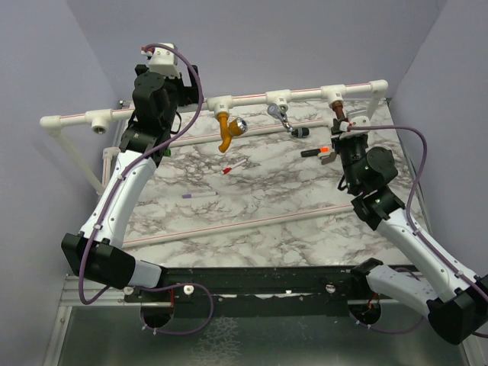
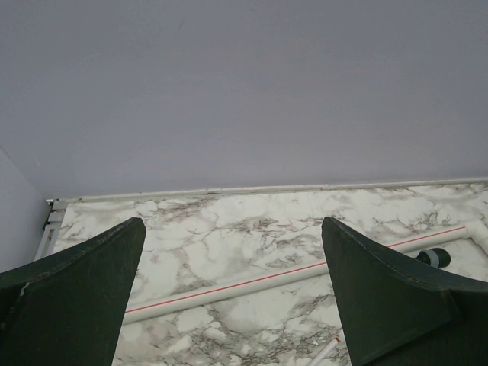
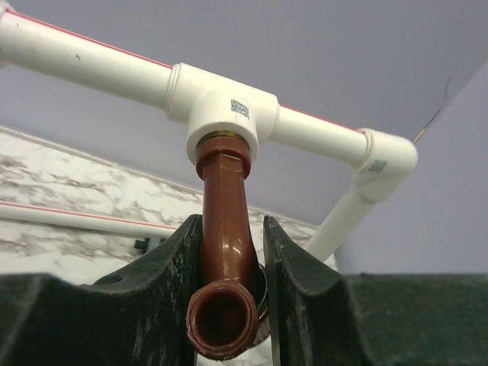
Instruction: Install the water faucets
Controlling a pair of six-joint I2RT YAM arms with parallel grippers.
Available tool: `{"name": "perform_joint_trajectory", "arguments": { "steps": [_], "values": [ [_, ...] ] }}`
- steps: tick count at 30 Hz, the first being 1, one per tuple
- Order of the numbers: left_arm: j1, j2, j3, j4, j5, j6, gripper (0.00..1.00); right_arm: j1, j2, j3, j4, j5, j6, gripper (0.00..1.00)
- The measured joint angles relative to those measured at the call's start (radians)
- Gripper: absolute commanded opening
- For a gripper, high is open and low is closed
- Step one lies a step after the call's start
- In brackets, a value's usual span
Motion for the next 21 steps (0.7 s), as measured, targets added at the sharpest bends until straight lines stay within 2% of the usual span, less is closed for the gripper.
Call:
{"name": "perform_joint_trajectory", "arguments": {
  "steps": [8,21],
  "values": [
    [0.0,0.0,0.0,0.007,0.0,0.0,0.99,-0.001,-0.005,0.058,-0.117,0.058,0.391,0.01],
    [0.002,0.01,0.0,0.016,0.0,-0.001,0.99,-0.001,-0.049,0.048,-0.18,0.13,0.996,0.01]
  ]
}}
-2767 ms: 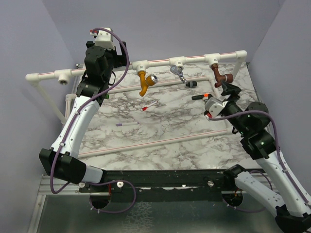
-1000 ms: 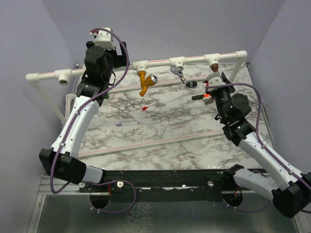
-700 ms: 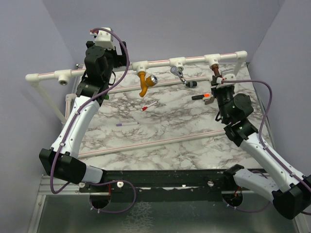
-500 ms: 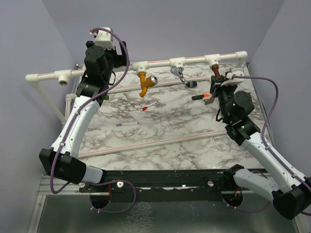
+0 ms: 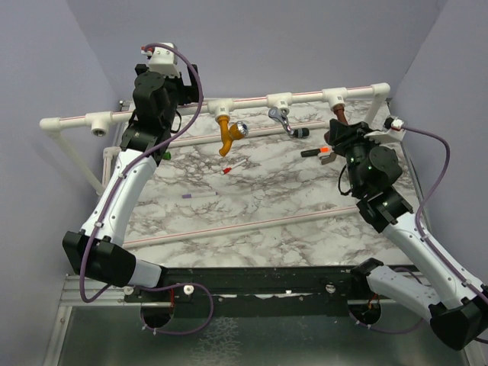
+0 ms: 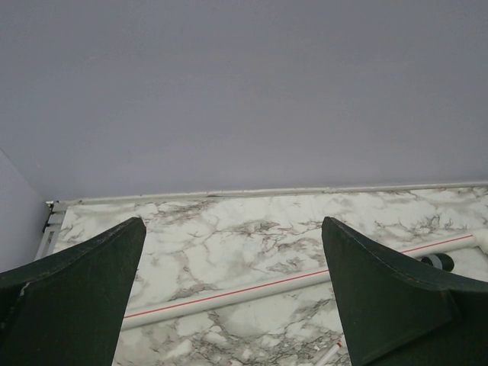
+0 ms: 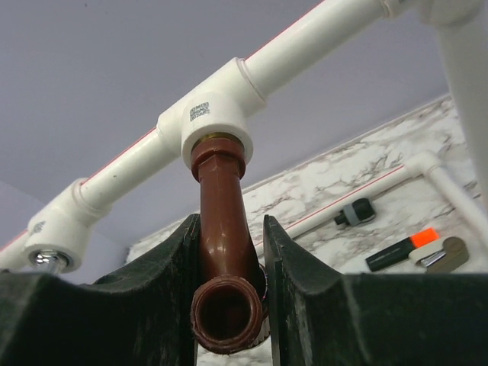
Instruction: Install the water faucets
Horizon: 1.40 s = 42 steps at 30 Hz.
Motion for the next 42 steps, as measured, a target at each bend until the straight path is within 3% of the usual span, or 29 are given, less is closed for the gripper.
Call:
{"name": "perform_joint_trajectory", "arguments": {
  "steps": [14,29,33,42],
  "values": [
    [0.008,0.029,-0.009,-0.01,0.0,-0.025,0.99,0.0,-0.039,-0.008,-0.1,0.017,0.602,0.01],
    [0.008,0.029,-0.009,-0.011,0.0,-0.028,0.99,0.0,-0.043,0.037,-0.227,0.015,0.949,0.01],
    [0.008,0.029,-0.009,-0.013,0.0,-0.029,0.99,0.0,-0.044,0.047,-0.254,0.015,0.962,0.12],
    [0.008,0.029,-0.011,-0.037,-0.001,-0.028,0.99,0.001,-0.09,0.049,-0.299,0.017,0.957,0.62]
  ]
}}
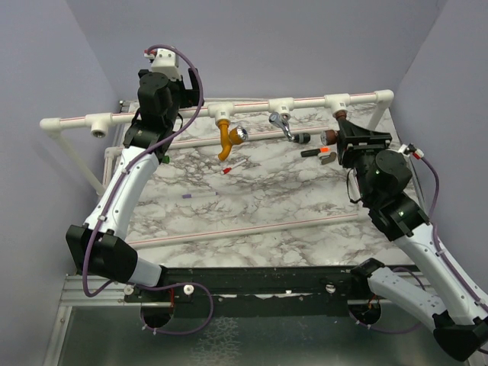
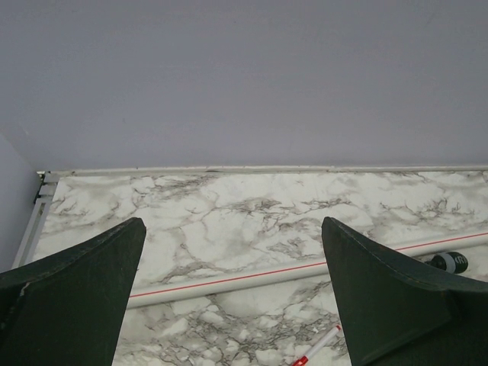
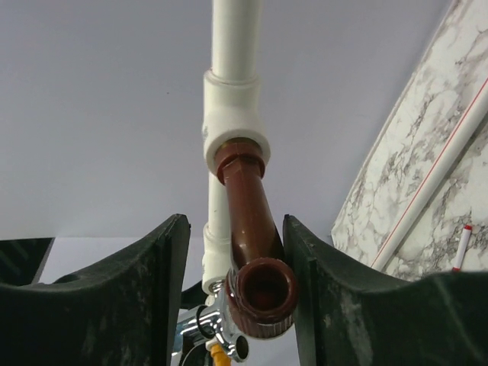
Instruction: Install the water faucets
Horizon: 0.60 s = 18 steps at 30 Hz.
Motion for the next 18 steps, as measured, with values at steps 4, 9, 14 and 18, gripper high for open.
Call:
{"name": "perform_joint_trajectory", "arguments": {
  "steps": [4,9,14,18],
  "values": [
    [0.0,0.0,0.0,0.0,0.0,0.002,0.99,0.0,-0.04,0.02,-0.028,0.011,-0.023,0.71],
    [0.0,0.0,0.0,-0.002,0.0,0.002,0.99,0.0,-0.065,0.048,-0.082,0.026,-0.054,0.76],
    [0.0,0.0,0.0,-0.002,0.0,0.002,0.99,0.0,-0.086,0.069,-0.137,0.03,-0.116,0.77],
    [0.0,0.0,0.0,-0.002,0.0,0.002,0.99,0.0,-0.104,0.106,-0.166,0.035,-0.212,0.77]
  ]
}}
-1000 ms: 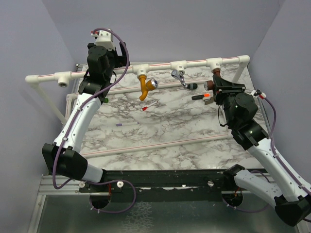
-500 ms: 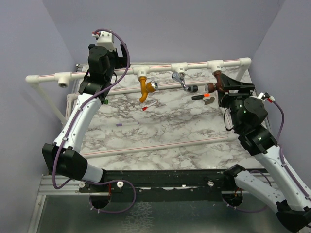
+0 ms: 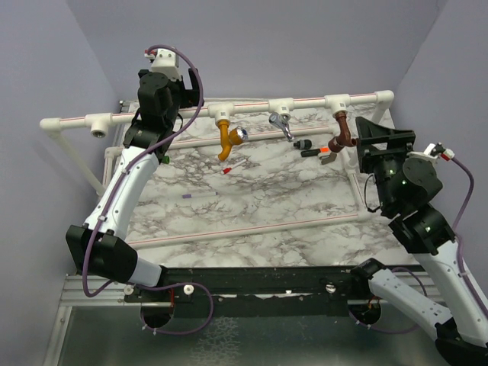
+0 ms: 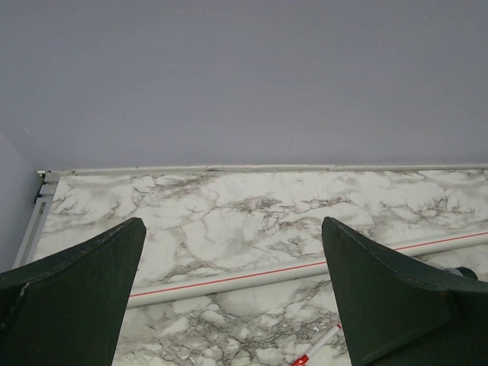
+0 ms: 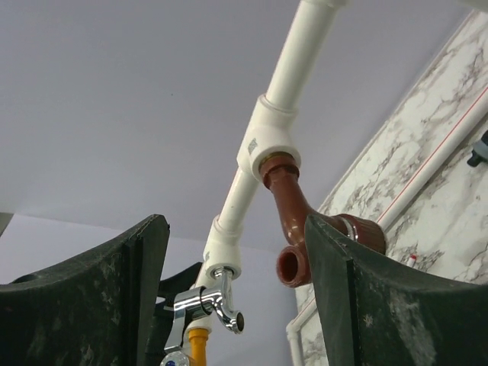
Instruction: Install the water faucets
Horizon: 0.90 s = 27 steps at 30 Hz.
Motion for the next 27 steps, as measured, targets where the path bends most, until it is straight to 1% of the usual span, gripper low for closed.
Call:
{"name": "perform_joint_trajectory", "arguments": {
  "steps": [5,10,16,22,24,27],
  "values": [
    [0.0,0.0,0.0,0.0,0.0,0.0,0.99,0.0,-0.014,0.053,-0.005,0.001,-0.166,0.77],
    [0.0,0.0,0.0,0.0,0.0,0.0,0.99,0.0,-0.024,0.063,0.001,-0.016,-0.392,0.76],
    [0.0,0.0,0.0,0.0,0.0,0.0,0.99,0.0,-0.035,0.063,0.042,-0.099,-0.749,0.76],
    [0.0,0.0,0.0,0.0,0.0,0.0,0.99,0.0,-0.032,0.084,0.064,-0.227,-1.104,0.75],
    [0.0,0.0,0.0,0.0,0.0,0.0,0.99,0.0,-0.019,0.101,0.057,-0.255,-1.191,0.73],
    [0.0,0.0,0.0,0.0,0.0,0.0,0.99,0.0,0.019,0.137,0.044,-0.264,-1.272,0.71]
  ]
}}
